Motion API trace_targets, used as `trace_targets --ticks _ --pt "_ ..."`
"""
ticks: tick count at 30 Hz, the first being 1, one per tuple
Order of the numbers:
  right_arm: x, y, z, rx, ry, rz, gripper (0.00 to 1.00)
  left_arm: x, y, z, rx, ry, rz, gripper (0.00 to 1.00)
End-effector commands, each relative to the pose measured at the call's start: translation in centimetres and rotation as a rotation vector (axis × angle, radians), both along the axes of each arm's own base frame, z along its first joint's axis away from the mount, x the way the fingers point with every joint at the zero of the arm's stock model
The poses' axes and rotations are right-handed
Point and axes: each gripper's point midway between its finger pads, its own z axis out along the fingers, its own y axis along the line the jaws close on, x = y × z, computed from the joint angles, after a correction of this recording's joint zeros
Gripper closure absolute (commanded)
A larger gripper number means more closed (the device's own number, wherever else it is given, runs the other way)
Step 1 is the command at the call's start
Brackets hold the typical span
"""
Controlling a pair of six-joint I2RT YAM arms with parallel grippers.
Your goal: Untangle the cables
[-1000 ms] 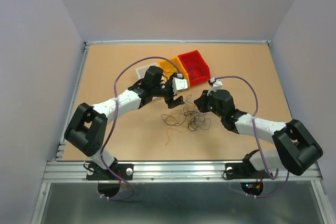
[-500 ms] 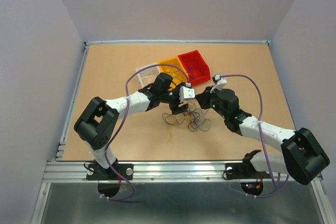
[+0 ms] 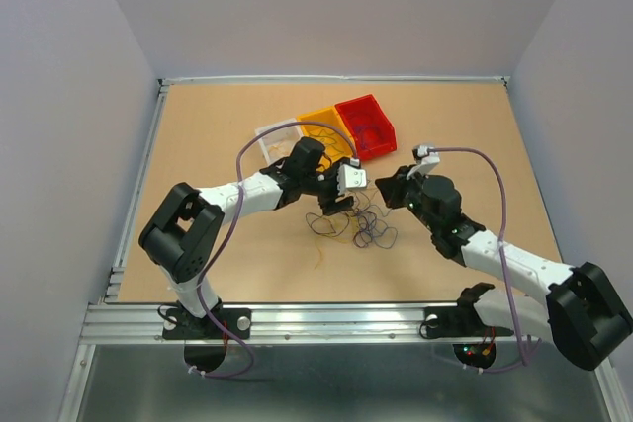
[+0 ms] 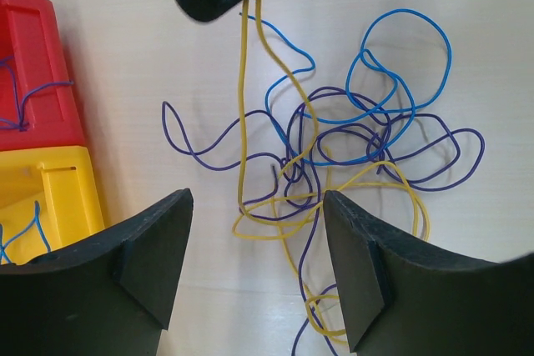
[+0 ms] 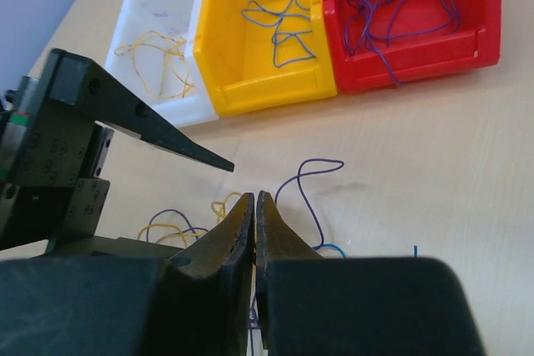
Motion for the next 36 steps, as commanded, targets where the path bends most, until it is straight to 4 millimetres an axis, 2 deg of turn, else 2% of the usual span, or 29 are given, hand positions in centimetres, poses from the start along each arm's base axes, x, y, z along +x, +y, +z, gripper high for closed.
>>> trace_targets --ticks 1,6,9,10,11,12,13,14,15,16,20,21,23,24,26,27,32,36 --pt "-0.6 -1.0 2.6 0.062 -0.079 -0.041 0.99 0.4 0.0 3.7 -0.097 -0.051 -0.004 0.24" --pt "-1.5 -1.7 4.2 0.098 -0.131 -0.042 0.99 1.1 0.9 5.5 -0.178 -0.056 0.020 0.24" --pt "-1.8 -1.6 6.3 0.125 -0.182 -0.027 0.99 1.4 1.9 7.2 -0.242 -0.077 0.041 0.24" --pt "-2.0 -1.4 7.6 0.140 -0.208 -0.012 0.99 1.0 2.2 7.6 -0.261 -0.076 0.044 0.24" --pt "-2.0 -1.2 8.2 0.147 -0.218 0.001 0.99 1.3 2.3 8.6 -0.284 -0.102 0.050 0.24" --pt "-2.2 -1.1 9.3 0.158 -0.240 0.013 0.99 1.1 2.6 8.7 -0.298 -0.113 0.052 0.24" --pt "-2.3 -0.9 10.0 0.166 -0.253 0.027 0.99 0.9 2.9 9.9 -0.319 -0.141 0.054 0.24" --pt "-2.6 -0.3 11.8 0.182 -0.284 0.061 0.99 0.7 3.3 9.7 -0.324 -0.136 0.069 0.24" --pt "-2.6 -0.1 12.6 0.187 -0.295 0.074 0.99 0.7 3.4 10.3 -0.342 -0.159 0.072 0.24" --pt "-2.8 0.2 14.6 0.204 -0.332 0.095 0.99 0.4 3.8 10.9 -0.357 -0.169 0.084 0.24" --pt "-3.3 1.4 18.0 0.224 -0.386 0.169 1.00 0.2 4.6 12.9 -0.414 -0.219 0.111 0.24" --pt "-3.4 1.5 20.5 0.242 -0.427 0.180 0.99 -0.1 4.7 13.3 -0.428 -0.219 0.113 0.24" --pt "-3.8 2.0 22.5 0.249 -0.456 0.214 0.99 -0.2 4.9 13.8 -0.442 -0.219 0.121 0.23" --pt "-4.1 2.0 24.8 0.267 -0.493 0.228 0.99 -0.3 5.0 14.0 -0.453 -0.212 0.124 0.21" --pt "-4.2 2.8 26.2 0.266 -0.503 0.271 0.99 -0.6 5.2 14.9 -0.477 -0.223 0.125 0.20" --pt "-4.5 2.9 28.2 0.281 -0.534 0.285 0.99 -0.7 5.3 15.2 -0.483 -0.225 0.123 0.20" --pt "-4.6 4.7 30.9 0.302 -0.555 0.375 0.99 -1.5 5.8 16.8 -0.524 -0.243 0.126 0.20" --pt "-4.7 5.4 31.2 0.308 -0.549 0.417 0.99 -2.0 6.0 18.0 -0.555 -0.248 0.130 0.20"
